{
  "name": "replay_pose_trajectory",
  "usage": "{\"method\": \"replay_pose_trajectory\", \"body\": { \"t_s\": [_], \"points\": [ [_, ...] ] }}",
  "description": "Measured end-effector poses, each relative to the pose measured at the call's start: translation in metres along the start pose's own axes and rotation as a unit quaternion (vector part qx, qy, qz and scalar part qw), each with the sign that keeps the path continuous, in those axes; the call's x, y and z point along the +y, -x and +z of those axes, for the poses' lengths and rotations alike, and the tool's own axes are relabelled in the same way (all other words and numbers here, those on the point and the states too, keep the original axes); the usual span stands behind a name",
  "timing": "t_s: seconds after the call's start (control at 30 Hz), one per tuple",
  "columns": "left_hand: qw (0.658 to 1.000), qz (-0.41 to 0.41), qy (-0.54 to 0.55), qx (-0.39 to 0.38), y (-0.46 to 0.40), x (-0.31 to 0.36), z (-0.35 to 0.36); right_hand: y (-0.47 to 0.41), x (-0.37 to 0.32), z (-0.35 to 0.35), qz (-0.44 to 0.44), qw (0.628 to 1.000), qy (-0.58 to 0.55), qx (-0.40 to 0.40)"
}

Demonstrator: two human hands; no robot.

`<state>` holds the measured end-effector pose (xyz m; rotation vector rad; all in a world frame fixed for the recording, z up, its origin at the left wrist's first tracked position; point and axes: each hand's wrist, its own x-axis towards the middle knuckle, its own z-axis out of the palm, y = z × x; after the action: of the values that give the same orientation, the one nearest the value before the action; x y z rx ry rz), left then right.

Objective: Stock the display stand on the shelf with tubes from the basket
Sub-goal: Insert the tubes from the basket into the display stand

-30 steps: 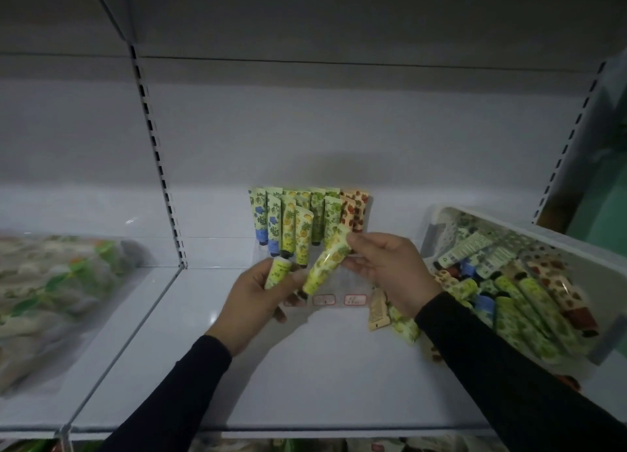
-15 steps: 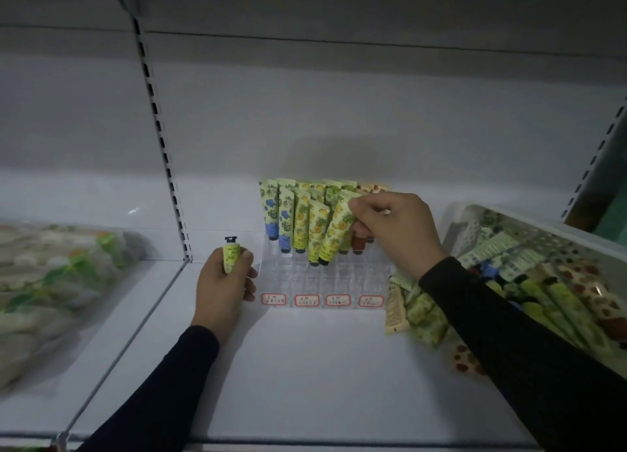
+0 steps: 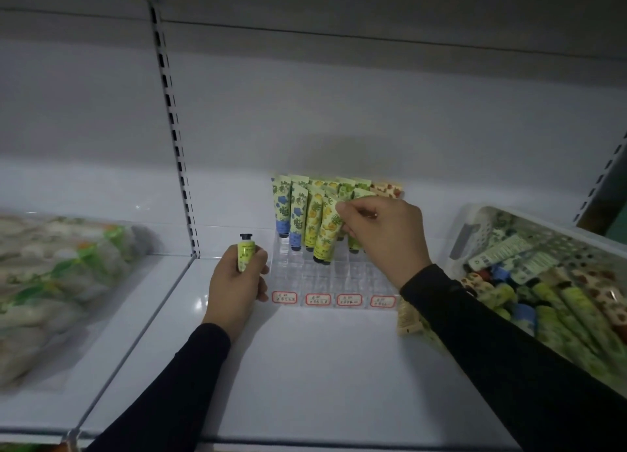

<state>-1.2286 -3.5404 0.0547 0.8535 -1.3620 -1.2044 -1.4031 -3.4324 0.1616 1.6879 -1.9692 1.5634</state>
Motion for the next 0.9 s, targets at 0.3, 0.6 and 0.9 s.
{"method": "replay_pose_trajectory", "body": {
  "t_s": [0.3,0.6,0.9],
  "points": [
    [1.000,0.001,-0.002,-0.001,0.000,-0.001,-0.001,-0.019,-0.011,0.024,-0.030,0.997,0.071,-0.011],
    [1.000,-0.001,0.007,-0.005,0.001,0.000,-0.001,-0.020,-0.008,0.033,-0.020,0.989,0.142,-0.035],
    [1.000,-0.001,0.005,-0.007,0.001,0.001,0.000,-0.025,-0.009,0.036,-0.007,0.989,0.146,-0.029]
  ]
}}
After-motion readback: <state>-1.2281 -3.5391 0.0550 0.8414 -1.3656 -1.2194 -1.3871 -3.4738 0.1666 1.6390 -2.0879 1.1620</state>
